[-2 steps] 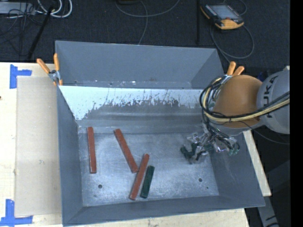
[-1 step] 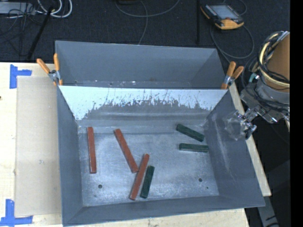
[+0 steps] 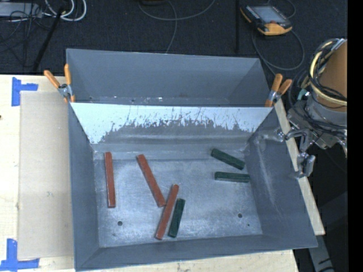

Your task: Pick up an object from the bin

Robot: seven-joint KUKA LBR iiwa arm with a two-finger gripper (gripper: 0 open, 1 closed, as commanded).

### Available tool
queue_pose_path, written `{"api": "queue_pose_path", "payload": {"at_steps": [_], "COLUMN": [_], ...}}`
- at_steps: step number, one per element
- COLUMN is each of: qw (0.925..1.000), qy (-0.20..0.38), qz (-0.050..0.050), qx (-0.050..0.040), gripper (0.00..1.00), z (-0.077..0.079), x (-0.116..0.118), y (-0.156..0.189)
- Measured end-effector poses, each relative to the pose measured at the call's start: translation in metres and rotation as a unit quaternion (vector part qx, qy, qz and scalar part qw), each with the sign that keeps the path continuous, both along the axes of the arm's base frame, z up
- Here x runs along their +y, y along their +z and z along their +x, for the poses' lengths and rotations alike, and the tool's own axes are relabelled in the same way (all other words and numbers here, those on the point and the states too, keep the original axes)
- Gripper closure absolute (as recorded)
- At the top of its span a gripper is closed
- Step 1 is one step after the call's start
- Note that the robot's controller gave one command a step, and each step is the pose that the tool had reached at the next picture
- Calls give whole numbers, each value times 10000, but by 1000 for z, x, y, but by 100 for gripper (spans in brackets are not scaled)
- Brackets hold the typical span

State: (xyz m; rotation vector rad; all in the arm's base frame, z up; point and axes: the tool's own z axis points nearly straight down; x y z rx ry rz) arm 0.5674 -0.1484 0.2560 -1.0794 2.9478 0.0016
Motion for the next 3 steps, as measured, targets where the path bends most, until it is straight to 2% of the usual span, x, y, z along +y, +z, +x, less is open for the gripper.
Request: {"api": "queue_pose_path", "payload": {"at_steps": [1,2,3], "qw": [9922,9926,9927], "qy": [1247,1218,1210], "qz": [18,4,5], "qx": [35,11,12], "gripper": [0,100,0], "z": [14,15,15], "x": [48,46,46], "y": [-125,-121,-122]}}
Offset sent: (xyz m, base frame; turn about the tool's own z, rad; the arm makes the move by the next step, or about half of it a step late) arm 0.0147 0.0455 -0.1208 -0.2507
